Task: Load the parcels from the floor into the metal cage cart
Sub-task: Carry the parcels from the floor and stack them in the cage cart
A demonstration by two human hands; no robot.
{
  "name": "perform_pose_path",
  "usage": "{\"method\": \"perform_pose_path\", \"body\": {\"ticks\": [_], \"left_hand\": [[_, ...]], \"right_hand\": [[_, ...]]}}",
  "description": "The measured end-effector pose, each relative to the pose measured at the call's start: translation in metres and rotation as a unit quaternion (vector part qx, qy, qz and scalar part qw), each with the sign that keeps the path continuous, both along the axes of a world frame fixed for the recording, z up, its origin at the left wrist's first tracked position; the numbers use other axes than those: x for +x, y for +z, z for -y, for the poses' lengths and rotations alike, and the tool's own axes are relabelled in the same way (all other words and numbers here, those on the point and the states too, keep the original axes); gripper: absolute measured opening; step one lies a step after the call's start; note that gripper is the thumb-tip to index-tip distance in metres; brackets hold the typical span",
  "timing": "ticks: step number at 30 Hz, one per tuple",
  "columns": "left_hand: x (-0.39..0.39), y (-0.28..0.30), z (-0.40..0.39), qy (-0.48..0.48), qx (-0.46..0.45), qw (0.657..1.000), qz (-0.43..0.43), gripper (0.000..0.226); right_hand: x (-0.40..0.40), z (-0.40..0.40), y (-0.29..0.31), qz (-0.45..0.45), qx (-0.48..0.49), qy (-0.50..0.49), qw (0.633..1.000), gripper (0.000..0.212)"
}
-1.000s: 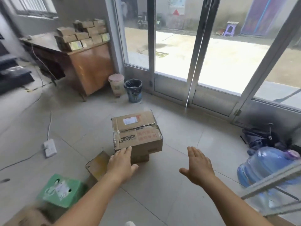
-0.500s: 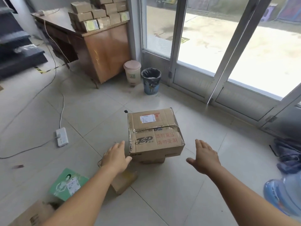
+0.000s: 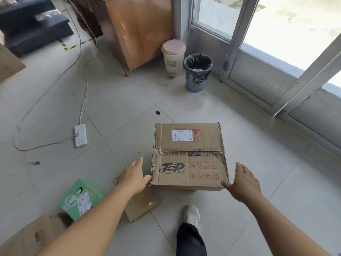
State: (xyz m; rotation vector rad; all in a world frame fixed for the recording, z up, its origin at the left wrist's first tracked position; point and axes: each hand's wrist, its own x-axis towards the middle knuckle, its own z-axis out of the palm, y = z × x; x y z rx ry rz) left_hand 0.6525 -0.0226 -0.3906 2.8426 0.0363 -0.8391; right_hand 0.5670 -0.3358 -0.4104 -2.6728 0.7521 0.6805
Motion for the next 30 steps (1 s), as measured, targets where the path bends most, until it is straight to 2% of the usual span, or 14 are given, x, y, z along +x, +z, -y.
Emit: {"method": "perform_pose_path", "body": {"ticks": [7, 17, 22, 30], "left_hand": [[0.083, -0.060, 0.039, 0.071, -0.005, 0.997, -0.034, 0.080], [0.148, -0.185, 0.054, 0.140, -0.038, 0.984, -0.098, 0.086], [0.163, -0.247, 0.059, 0.198, -0.063, 0.971, -0.122, 0.101], [0.175, -0.297, 0.062, 0.287, -0.107, 0.946, -0.104, 0.113]], "right_hand": [[0.101, 0.044, -0.057, -0.007, 0.038, -0.003, 0.999, 0.081], [0.167, 0.067, -0.188, -0.032, 0.090, -0.073, 0.993, 0.094], [0.173, 0.078, -0.252, -0.034, 0.097, -0.140, 0.985, 0.104], [0.180, 0.083, -0.304, 0.010, 0.156, -0.214, 0.964, 0.118]]}}
